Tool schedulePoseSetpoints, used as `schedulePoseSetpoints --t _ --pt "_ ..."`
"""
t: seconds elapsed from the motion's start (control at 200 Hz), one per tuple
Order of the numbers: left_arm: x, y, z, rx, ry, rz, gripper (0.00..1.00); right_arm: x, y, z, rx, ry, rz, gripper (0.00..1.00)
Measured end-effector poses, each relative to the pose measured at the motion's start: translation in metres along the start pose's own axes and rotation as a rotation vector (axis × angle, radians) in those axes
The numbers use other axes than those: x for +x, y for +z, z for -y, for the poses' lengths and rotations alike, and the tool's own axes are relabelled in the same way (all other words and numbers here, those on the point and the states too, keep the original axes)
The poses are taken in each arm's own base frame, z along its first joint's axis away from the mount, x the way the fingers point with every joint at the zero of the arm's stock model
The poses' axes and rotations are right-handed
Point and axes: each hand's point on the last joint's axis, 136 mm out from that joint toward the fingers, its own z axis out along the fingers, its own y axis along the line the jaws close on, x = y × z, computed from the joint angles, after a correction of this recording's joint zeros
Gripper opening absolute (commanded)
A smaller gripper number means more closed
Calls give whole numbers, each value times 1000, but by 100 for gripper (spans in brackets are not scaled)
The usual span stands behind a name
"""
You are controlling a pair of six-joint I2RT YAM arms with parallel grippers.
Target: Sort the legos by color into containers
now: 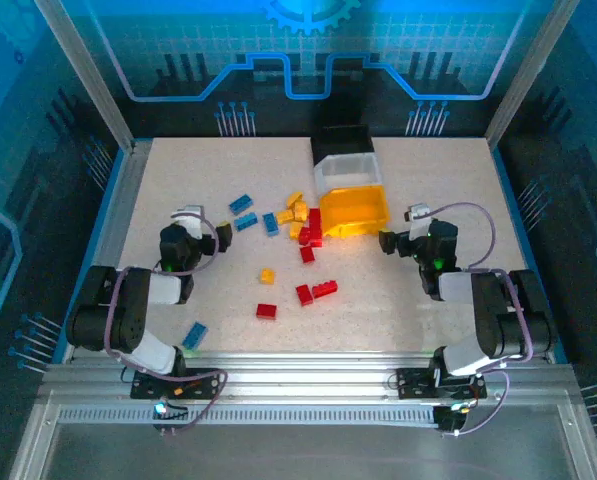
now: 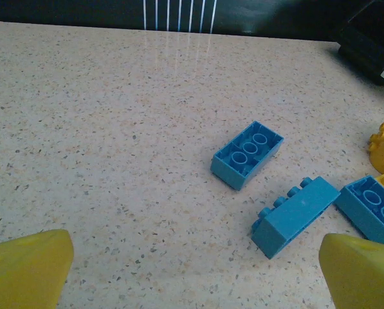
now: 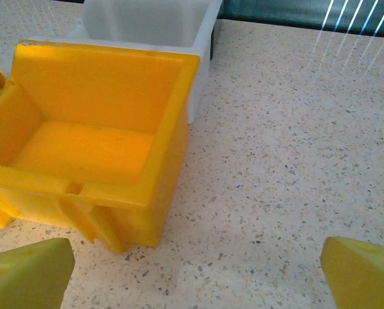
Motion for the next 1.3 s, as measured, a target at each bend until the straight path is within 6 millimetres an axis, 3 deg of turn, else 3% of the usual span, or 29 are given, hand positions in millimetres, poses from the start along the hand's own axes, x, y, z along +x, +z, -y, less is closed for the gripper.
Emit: schedulePoseSetpoints --t 0.575,1.005,1.141,1.301 --pt "0 0 0 0 0 0 99 0 0 1 3 0 -1 100" --pt "3 1 -6 -38 -7 -35 99 -1 4 17 86 27 -63 100" --pt "-15 -1 -11 -79 -19 -56 99 -36 0 26 130 60 -59 100" --pt "-68 -6 -24 -188 -108 -75 99 -86 -14 45 201 246 -96 100"
